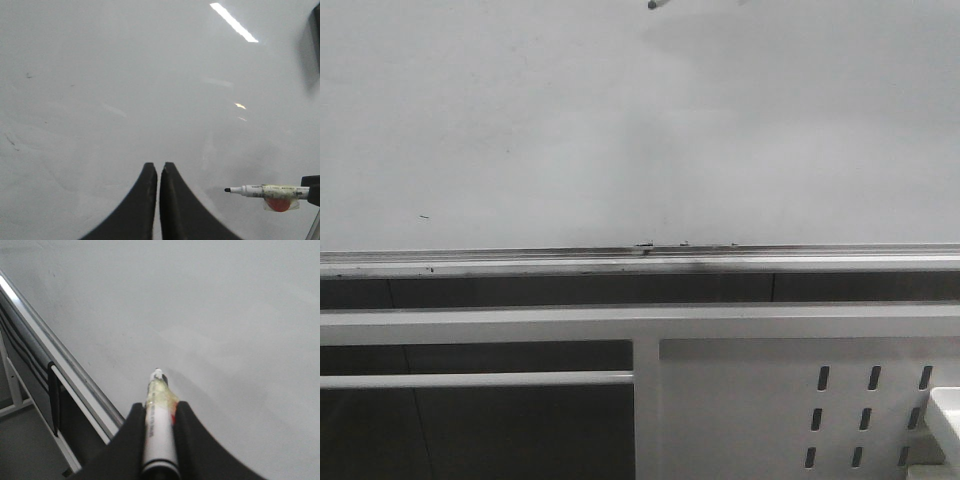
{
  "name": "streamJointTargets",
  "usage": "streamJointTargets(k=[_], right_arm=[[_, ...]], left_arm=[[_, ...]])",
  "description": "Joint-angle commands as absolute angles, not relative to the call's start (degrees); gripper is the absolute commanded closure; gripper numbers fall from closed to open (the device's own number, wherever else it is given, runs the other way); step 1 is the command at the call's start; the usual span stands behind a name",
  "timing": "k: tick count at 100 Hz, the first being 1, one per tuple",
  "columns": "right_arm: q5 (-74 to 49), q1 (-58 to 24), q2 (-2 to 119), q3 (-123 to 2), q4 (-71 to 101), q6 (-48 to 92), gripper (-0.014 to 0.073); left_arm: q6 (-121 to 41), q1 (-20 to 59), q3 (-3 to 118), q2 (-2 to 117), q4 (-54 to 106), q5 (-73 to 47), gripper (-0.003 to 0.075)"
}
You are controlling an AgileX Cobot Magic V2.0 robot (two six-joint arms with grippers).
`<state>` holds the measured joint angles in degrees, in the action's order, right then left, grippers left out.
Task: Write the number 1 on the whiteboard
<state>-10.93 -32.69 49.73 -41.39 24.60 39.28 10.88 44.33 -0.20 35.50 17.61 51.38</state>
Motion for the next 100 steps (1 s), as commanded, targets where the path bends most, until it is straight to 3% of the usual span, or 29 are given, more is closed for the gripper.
streamJointTargets(k=[1,100], right_arm=[[-5.7,-32.5,50.5,-42.9,24.9,39.8,0.0663],[-2.1,-32.4,66.2,-42.9,23.0,39.8,0.0663]], left_arm=[[11.4,44.3,-2.1,35.6,17.2,55.4,0.0740],[11.0,44.3,-2.1,35.6,17.3,58.4,0.0740]])
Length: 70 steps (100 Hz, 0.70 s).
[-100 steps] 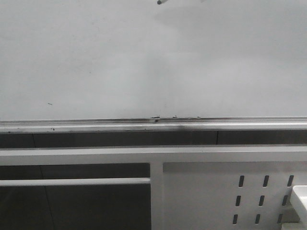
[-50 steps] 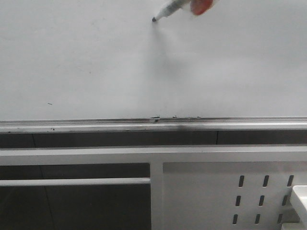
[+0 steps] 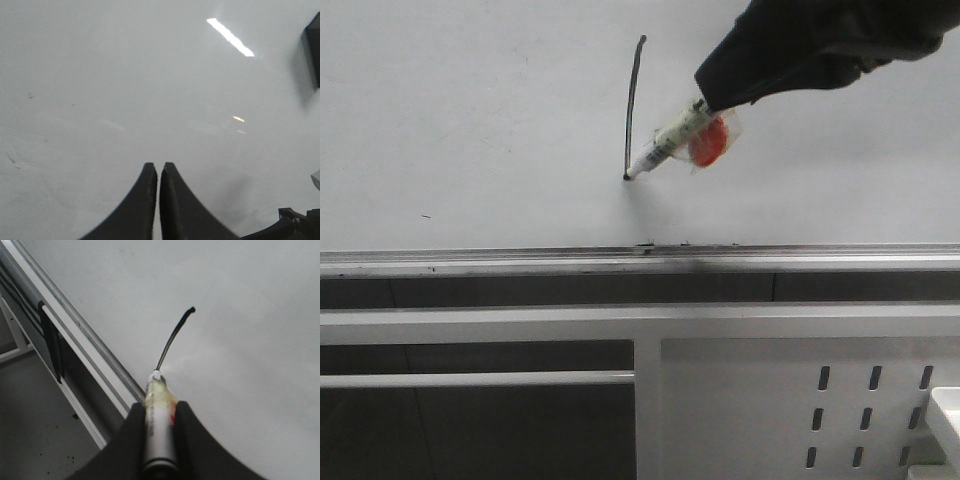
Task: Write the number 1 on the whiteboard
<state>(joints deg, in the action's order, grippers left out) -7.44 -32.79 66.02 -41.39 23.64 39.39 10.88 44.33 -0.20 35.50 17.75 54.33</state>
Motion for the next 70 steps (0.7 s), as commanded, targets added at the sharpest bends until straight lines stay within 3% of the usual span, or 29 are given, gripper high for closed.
streamJointTargets(k=[1,19,36,51,70], right_arm=[[-2.1,-32.4,66.2,-42.9,23.0,39.8,0.0663],[-5.5,-34.8,65.1,-43.0,23.7,39.8,0.0663],[-17.0,-42.0,59.5,-43.0,21.9,39.8,0.0663],[-28.3,-42.7,59.3,-43.6,21.7,39.8,0.0663],[-32.1,-42.7,59.4,-47.7,21.7,39.8,0.0663]], left_arm=[[11.0,44.3,-2.1,35.6,17.3,58.4,0.0740],[11.0,44.3,-2.1,35.6,15.9,58.2,0.0740],[10.2,44.5,-1.2,35.8,-2.9,52.2,0.0739],[9.0,44.5,2.3,37.5,-17.3,39.7,0.0739],[5.3,44.5,7.1,45.0,-27.9,37.4,0.0706]])
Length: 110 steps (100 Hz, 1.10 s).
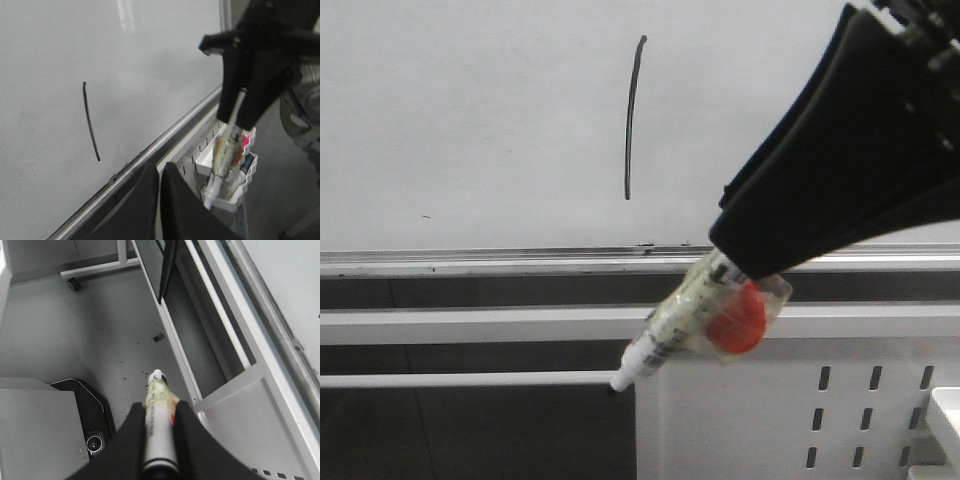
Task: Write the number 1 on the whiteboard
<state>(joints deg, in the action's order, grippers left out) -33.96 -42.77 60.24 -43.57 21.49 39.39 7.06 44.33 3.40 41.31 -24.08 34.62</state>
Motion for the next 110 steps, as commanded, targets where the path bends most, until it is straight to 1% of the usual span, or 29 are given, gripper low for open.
streamJointTargets(k=[1,7,12,14,19,24,26,31,54,90,110], right_arm=[[-32.1,-42.7,59.4,-47.8,21.7,39.8,0.0663],[-32.6,-42.7,59.4,-49.6,21.0,39.8,0.0663],[-34.0,-42.7,59.9,-51.0,19.8,39.8,0.0663],[-34.5,-42.7,60.0,-51.6,19.5,39.8,0.0663],[-36.3,-42.7,60.8,-52.8,18.5,39.8,0.0663],[-37.8,-42.7,61.5,-53.8,17.3,39.8,0.0663],[-38.5,-42.7,61.8,-54.3,17.1,39.8,0.0663],[-39.8,-42.7,62.6,-55.1,16.5,39.8,0.0663],[-40.2,-42.8,63.8,-57.0,16.5,39.8,0.0663],[-41.1,-42.9,63.8,-60.2,17.8,39.8,0.0663],[-40.0,-46.2,64.0,-60.2,17.9,39.8,0.0663]], left_arm=[[5.2,44.5,7.2,45.4,-28.1,37.4,0.0694],[4.9,44.5,8.5,48.8,-29.6,37.5,0.0627],[4.9,44.5,9.5,51.6,-30.4,37.6,0.0531],[4.9,44.5,9.9,52.7,-30.6,37.8,0.0505],[4.9,44.5,10.7,55.3,-30.6,38.8,0.0398],[4.9,44.5,11.8,57.7,-30.4,39.8,0.0324],[4.9,44.5,12.3,58.7,-30.2,40.1,0.0302],[4.9,44.5,13.5,60.6,-30.0,40.2,0.0275],[3.3,44.5,18.1,66.7,-30.3,40.7,0.0279],[1.9,44.5,18.9,71.2,-28.9,44.3,0.0279],[1.8,44.5,19.0,73.0,-26.7,49.2,0.0280]])
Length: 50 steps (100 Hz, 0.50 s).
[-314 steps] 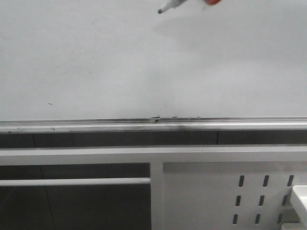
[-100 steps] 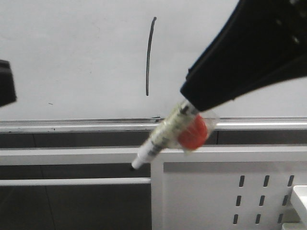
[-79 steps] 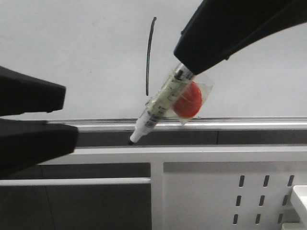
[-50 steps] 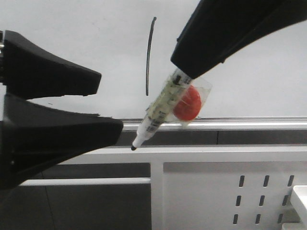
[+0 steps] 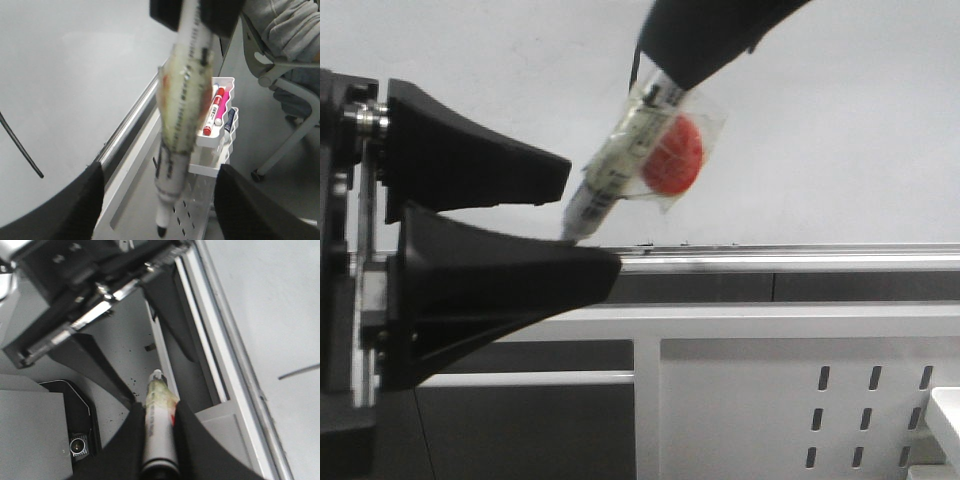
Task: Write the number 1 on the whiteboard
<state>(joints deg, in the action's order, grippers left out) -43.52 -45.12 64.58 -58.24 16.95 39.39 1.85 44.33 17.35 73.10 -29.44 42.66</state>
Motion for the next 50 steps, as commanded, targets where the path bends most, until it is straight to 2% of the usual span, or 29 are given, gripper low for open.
streamJointTargets(k=[1,27,34,41,46,48,50], right_arm=[[-40.0,-46.2,64.0,-60.2,17.9,39.8,0.0663],[-40.2,-46.2,64.7,-60.2,18.0,39.8,0.0663],[-40.1,-46.2,64.7,-60.2,18.0,39.8,0.0663],[-39.9,-46.2,64.7,-60.2,18.0,39.8,0.0663],[-39.6,-46.2,64.7,-60.2,18.0,39.8,0.0663],[-39.6,-46.2,64.7,-60.2,18.0,39.8,0.0663],[-39.5,-46.2,64.7,-60.2,18.0,39.8,0.0663]], left_arm=[[1.8,44.5,19.0,73.0,-26.4,49.4,0.0280],[1.8,44.5,19.0,73.6,-25.9,49.9,0.0281],[1.8,44.5,19.0,73.6,-26.4,49.9,0.0314],[1.8,44.5,19.0,73.6,-28.1,49.9,0.0464],[1.8,44.5,19.0,73.6,-29.5,49.9,0.0671],[1.8,44.5,19.0,73.6,-30.0,49.9,0.0727],[1.7,44.5,19.0,73.6,-30.6,49.9,0.0734]])
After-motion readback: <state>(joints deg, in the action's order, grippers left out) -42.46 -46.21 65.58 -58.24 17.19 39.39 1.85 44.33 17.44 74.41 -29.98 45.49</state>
